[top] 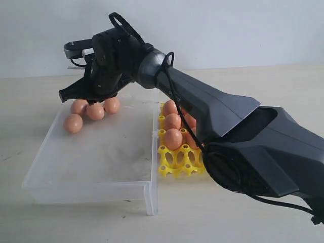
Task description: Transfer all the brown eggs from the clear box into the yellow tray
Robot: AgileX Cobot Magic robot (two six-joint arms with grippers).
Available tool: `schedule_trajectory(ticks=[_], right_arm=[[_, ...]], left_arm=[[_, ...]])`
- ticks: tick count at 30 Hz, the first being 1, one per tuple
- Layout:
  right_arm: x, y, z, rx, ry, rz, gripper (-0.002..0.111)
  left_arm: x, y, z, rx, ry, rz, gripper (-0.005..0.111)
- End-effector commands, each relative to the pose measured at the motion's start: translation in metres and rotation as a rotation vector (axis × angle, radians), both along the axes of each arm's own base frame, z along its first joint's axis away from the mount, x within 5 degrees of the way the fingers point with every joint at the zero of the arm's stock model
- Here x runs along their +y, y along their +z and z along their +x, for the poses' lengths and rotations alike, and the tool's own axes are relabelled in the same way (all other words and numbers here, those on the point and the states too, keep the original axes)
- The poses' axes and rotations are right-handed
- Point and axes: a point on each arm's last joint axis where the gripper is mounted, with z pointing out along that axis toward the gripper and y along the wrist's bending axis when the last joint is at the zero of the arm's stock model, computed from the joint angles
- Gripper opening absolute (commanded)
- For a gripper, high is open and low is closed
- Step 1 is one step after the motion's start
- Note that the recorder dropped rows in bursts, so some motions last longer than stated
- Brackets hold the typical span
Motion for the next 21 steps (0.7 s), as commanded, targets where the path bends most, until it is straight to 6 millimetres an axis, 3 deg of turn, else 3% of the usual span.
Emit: schedule_trajectory(ticks=[1, 8, 21], right_arm=[[0.0, 0.002, 0.001, 0.042, -0.076, 0.061, 0.054], [0.009, -0.002, 0.008, -0.056, -0.003, 0.139, 0.057], [0.006, -0.037, 0.017, -0.113, 0.01, 0.062, 0.057]], left_arm=[[0.0, 0.002, 0.0, -0.015, -0.007, 0.002, 0.0], [0.0, 0.002, 0.0, -0.015, -0.007, 0.002, 0.0], [0.0, 0.002, 0.0, -0.015, -0.007, 0.002, 0.0]])
